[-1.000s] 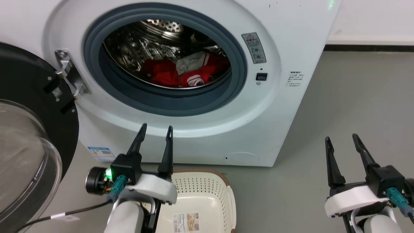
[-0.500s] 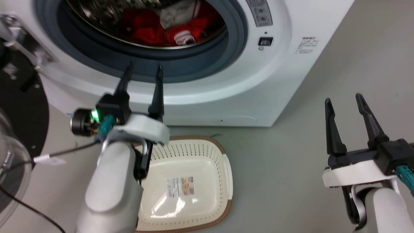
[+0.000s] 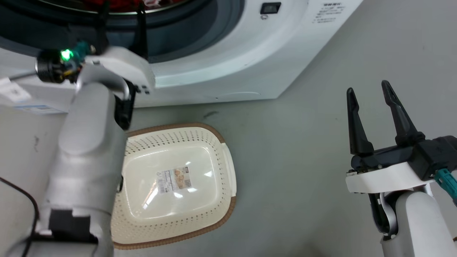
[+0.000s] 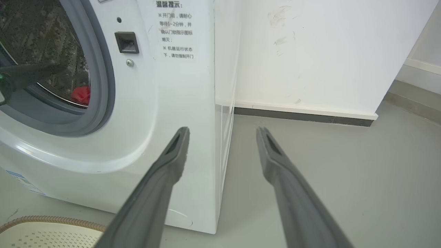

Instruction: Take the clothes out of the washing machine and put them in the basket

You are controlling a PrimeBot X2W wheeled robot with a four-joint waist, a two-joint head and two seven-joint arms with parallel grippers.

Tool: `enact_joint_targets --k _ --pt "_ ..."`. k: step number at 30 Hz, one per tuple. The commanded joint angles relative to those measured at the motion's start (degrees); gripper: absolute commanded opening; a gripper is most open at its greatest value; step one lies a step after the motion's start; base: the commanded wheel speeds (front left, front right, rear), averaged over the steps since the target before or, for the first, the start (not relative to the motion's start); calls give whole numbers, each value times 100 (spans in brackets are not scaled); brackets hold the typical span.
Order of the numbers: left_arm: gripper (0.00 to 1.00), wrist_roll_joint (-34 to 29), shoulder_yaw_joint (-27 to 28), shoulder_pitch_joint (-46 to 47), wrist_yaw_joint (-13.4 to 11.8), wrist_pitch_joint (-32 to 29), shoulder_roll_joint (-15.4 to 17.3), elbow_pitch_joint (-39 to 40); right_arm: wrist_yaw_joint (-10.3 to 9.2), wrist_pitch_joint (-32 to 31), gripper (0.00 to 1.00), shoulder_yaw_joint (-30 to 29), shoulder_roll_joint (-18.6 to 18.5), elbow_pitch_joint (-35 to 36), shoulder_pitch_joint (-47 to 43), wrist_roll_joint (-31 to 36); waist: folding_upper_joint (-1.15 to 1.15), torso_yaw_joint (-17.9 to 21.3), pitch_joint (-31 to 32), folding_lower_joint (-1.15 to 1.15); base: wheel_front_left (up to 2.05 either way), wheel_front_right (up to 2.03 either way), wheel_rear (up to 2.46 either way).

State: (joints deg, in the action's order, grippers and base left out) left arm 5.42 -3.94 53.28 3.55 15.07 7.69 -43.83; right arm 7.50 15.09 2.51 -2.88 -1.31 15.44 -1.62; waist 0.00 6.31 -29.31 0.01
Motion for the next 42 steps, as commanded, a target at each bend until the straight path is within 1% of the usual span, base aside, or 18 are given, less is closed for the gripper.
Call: enact_joint_targets --k 1,5,9,14,20,28,32,35,36,37,38,40,42 --pt "100 24 -1 220 38 -24 59 -186 -3 9 100 33 1 25 109 -68 0 174 -203 -1 0 0 0" --pt "100 10 -39 936 99 -190 220 -794 -3 10 100 164 1 12 181 -188 0 334 -419 -1 0 0 0" --pt "100 29 -81 1604 173 -521 360 -1275 -3 10 100 305 3 -10 272 -325 0 514 -649 -1 0 0 0" --pt "100 77 -144 2360 256 -1128 560 -1796 -2 11 100 491 3 -9 403 -507 0 766 -925 -1 0 0 0" --pt "100 214 -150 3030 325 -2045 777 -2336 -3 12 100 677 3 0 520 -701 0 1049 -1189 -1 0 0 0" --pt "100 406 -85 3614 339 -3160 969 -2747 -3 11 100 856 3 -38 580 -913 0 1295 -1355 -1 0 0 0" --pt "100 434 -105 3786 293 -3676 1056 -2835 -3 11 100 949 4 -41 616 -1009 0 1400 -1407 -1 0 0 0" --pt "100 480 -91 3870 209 -4012 1124 -2883 -3 11 100 995 3 -52 631 -1073 0 1474 -1425 -1 0 0 0" --pt "84 502 -80 3884 205 -4124 1131 -2897 -3 11 100 1003 3 -64 632 -1103 0 1491 -1425 -1 0 0 0" --pt "38 532 -74 3912 204 -4212 1133 -2907 -3 11 100 1000 3 -66 636 -1116 0 1502 -1432 -1 0 0 0" --pt "0 557 -59 3933 188 -4307 1138 -2918 -3 11 100 996 3 -70 644 -1118 0 1513 -1437 -1 0 0 0" --pt "0 605 -47 3940 147 -4403 1154 -2922 -3 11 100 988 3 -78 656 -1132 0 1523 -1437 -1 0 0 0" --pt "0 555 -93 3959 109 -4294 1190 -2843 -3 11 100 983 3 -93 669 -1145 0 1524 -1432 -1 0 0 0"
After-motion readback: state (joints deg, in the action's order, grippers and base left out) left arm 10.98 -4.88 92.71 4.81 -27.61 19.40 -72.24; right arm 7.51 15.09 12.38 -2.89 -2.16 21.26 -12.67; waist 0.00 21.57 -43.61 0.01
